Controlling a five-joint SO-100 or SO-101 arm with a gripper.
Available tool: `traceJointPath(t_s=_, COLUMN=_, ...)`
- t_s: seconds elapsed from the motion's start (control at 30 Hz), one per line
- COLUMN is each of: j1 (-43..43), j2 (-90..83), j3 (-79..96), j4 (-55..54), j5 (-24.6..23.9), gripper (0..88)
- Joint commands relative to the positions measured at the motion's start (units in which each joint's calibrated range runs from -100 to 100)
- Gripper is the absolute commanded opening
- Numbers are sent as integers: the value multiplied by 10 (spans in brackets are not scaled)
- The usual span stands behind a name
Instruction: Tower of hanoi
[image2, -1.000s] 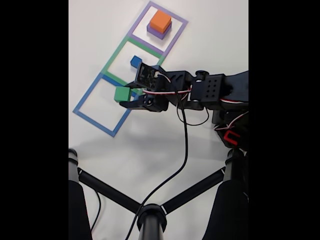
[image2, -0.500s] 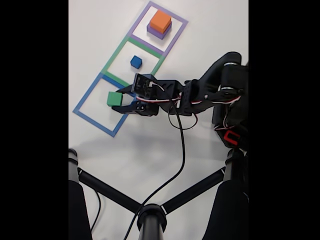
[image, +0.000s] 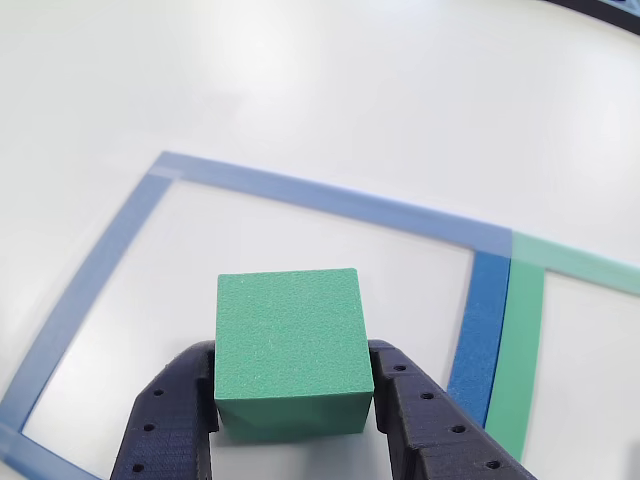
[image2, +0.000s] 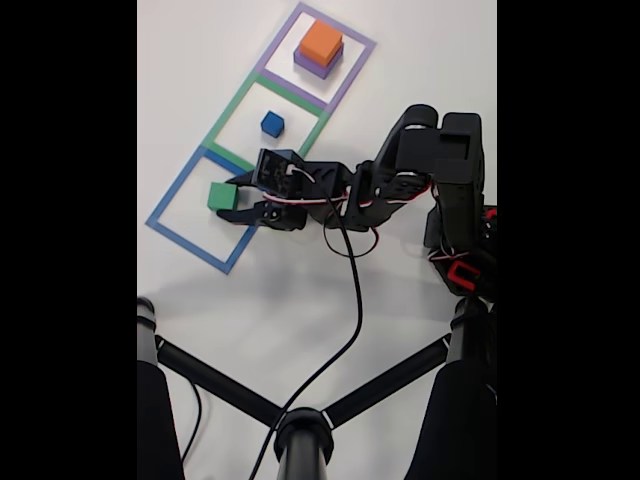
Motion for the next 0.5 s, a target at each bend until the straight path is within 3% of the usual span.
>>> traceJointPath(t_s=0.0, j1=-13, j2=9, j3=-19, j4=-39, j5=14, gripper=114)
traceJointPath(t_s=0.47, j1=-7, j2=16, j3=-20, j4=-67, j5=14, gripper=226)
